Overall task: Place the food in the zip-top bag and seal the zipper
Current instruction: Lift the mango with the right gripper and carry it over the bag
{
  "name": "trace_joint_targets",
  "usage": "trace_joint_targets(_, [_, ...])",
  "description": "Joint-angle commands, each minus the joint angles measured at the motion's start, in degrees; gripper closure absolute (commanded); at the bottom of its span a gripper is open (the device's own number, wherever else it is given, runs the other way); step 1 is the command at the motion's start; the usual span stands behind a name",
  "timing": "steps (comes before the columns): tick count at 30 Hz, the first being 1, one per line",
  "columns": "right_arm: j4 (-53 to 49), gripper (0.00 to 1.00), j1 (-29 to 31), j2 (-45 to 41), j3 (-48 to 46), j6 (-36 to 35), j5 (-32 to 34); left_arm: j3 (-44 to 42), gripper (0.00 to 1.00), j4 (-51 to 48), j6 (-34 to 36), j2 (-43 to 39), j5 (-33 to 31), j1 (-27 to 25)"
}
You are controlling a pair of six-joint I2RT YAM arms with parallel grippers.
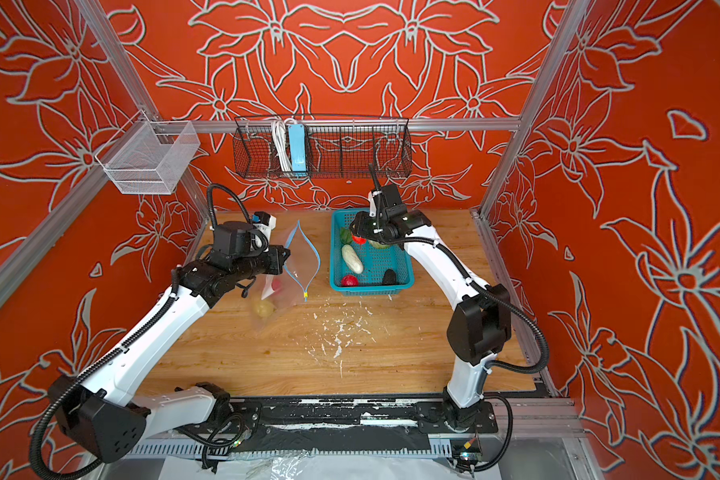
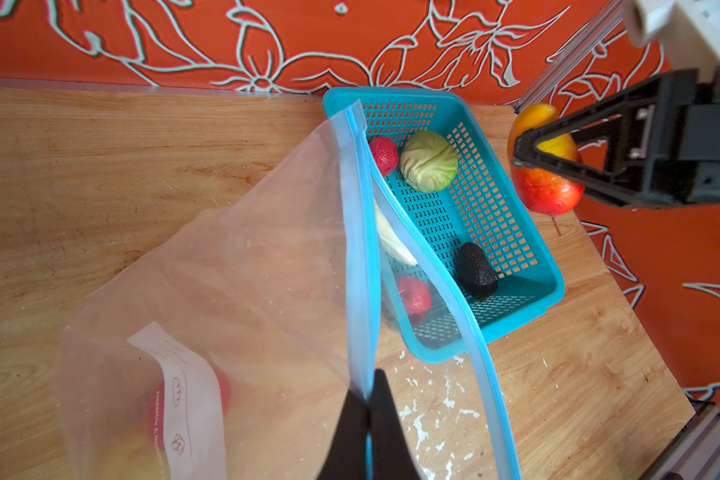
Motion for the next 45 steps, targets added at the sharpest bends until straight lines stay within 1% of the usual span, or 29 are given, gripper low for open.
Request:
trace_joint_targets(1, [0.7, 0.61, 1.7, -2.9, -0.4, -0.8, -0.5, -0.4, 1.0, 0.9, 0.0, 0.3, 0.0, 0.2])
trace_joint_targets(8, [0.8, 0.61, 3.7, -4.7, -0.6, -1.8, -1.5, -0.4, 1.0, 0.8, 0.1, 0.4, -0.4, 0.3])
trace_joint_targets(12, [2.2, 0.61, 4.2, -5.5, -1.2, -0.4, -3.7, -0.3, 1.0, 0.7, 0.1, 0.7, -0.5, 0.2])
trace_joint_targets(16, [3.4, 0.61, 5.2, -6.6, -1.7, 0.0, -3.6, -0.1, 1.0, 0.6, 0.1, 0.8, -0.1, 0.2])
trace_joint_targets(21, [4.8, 0.61, 6.4, -7.2, -2.0, 0.9, -3.7, -0.4, 1.0, 0.7, 0.3, 0.5, -1.2, 0.2])
trace_joint_targets(27, [6.1, 0.61, 8.4, -7.1, -1.3, 1.2, -4.4, -0.4, 1.0, 0.7, 0.1, 0.3, -0.9, 0.2])
trace_joint_targets(33, [5.7, 0.61, 10.9, -6.4, 0.7, -0.3, -4.2, -0.3, 1.0, 0.5, -0.1, 0.2, -0.5, 0.2])
trace_joint_targets(45, [6.8, 0.61, 15.1, -4.4, 1.6, 0.2, -3.9, -0.3, 1.0, 0.5, -0.1, 0.0, -0.6, 0.2])
